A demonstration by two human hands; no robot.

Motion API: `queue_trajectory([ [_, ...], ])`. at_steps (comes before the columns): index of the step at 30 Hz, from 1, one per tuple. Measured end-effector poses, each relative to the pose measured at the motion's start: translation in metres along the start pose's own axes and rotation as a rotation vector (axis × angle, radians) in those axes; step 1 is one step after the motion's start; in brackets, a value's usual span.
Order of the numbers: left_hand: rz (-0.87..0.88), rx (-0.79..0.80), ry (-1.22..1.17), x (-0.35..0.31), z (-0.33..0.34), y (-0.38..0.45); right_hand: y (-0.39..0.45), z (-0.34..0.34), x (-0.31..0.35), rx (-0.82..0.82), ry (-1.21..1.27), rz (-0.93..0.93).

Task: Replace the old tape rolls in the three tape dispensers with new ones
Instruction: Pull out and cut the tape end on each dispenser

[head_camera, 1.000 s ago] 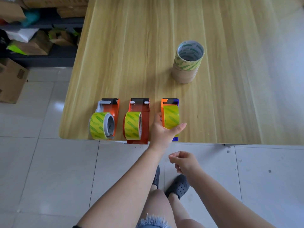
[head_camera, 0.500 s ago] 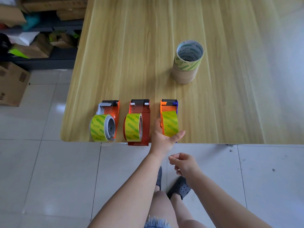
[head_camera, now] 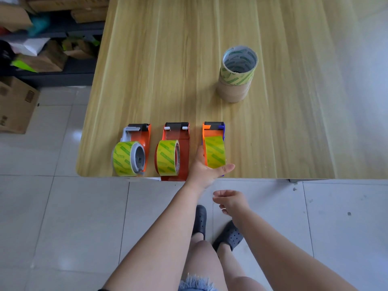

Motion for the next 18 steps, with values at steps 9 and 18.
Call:
queue_trajectory([
  [9, 0.003, -0.119, 0.073, -0.008, -0.002, -0.008, 0.008, 0.005, -0.002, 0.02, 0.275, 0.307],
  [18, -0.009, -0.186, 0.075, -0.009, -0.001, -0.026, -0.002, -0.024, 0.008, -0.009, 0.099, 0.187],
])
Point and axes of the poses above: each hand's wrist, its own y-axis towards the middle knuckle, its own z-axis out of the palm, x = y × z, the point moved 5 cm from there along y, towards the middle knuckle, and after that the axes turned 15 degrees about -z, right-handed, at the moved point
